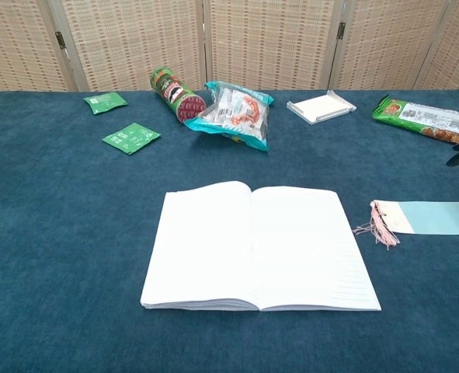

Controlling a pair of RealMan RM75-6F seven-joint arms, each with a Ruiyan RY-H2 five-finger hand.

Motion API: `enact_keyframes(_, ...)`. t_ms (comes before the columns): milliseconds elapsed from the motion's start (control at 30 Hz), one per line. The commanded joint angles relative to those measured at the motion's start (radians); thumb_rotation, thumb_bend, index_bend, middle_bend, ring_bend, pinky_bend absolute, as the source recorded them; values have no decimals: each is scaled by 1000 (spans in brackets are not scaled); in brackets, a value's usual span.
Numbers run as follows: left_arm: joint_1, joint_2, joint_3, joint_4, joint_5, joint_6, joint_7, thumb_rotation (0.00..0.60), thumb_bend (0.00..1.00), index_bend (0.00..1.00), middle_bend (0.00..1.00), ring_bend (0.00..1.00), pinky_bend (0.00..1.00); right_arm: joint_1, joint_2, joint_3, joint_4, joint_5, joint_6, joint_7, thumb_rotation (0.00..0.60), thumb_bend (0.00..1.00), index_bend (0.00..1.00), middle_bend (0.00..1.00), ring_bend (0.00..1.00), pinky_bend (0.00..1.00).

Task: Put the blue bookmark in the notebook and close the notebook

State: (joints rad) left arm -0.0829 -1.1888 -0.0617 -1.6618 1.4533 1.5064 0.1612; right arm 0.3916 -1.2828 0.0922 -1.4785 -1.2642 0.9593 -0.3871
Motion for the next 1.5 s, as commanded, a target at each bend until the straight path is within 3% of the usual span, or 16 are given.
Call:
enact_keyframes(33,0,2,2,2,-1,-4,-2,600,253,129,0,13,162,31,-29,2,20,51,-49,-46,600,213,145,0,0,0)
enact_keyframes(867,2,5,8,19,-12,-18,-15,600,253,129,0,13,162,124,-109,-30,88,239,-126,-157,600,227,187,0,0,0)
enact_keyframes(1267,2,9,3,11,-14,-13,-8,600,253,129,0,13,162,150,-110,-37,108,269,-144,-128,600,254,198,0,0,0)
enact_keyframes(1500,1,10,0,4,-13,-10,-2,600,253,129,0,13,162,158,-112,-41,115,265,-137,-109,600,283,265,7,0,0)
